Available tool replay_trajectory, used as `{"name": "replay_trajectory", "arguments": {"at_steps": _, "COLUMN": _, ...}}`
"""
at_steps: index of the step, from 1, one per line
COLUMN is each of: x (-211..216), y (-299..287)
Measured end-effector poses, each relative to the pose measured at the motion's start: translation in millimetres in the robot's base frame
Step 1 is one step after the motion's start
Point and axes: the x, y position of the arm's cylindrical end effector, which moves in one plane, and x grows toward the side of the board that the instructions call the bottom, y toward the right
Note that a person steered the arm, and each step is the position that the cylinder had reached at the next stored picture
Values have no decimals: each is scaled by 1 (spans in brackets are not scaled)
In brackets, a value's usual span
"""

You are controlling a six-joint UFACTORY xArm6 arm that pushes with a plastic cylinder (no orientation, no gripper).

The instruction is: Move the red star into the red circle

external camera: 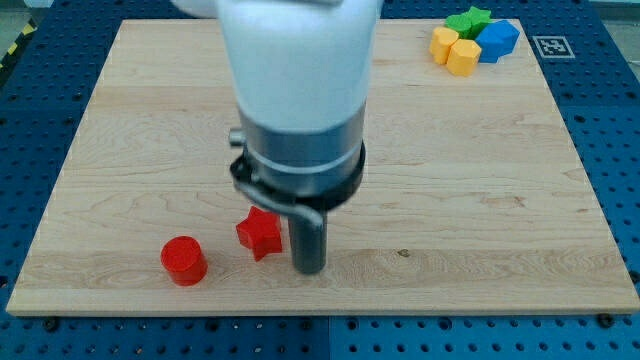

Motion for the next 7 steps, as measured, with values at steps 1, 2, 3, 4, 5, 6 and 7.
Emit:
{"name": "replay_trajectory", "arguments": {"at_steps": 1, "x": -30, "y": 0}}
{"name": "replay_trajectory", "arguments": {"at_steps": 2, "x": -25, "y": -3}}
{"name": "replay_trajectory", "arguments": {"at_steps": 3, "x": -18, "y": -21}}
{"name": "replay_trajectory", "arguments": {"at_steps": 4, "x": -18, "y": -48}}
{"name": "replay_trajectory", "arguments": {"at_steps": 5, "x": -18, "y": -73}}
{"name": "replay_trajectory", "arguments": {"at_steps": 6, "x": -18, "y": -92}}
{"name": "replay_trajectory", "arguments": {"at_steps": 7, "x": -18, "y": -103}}
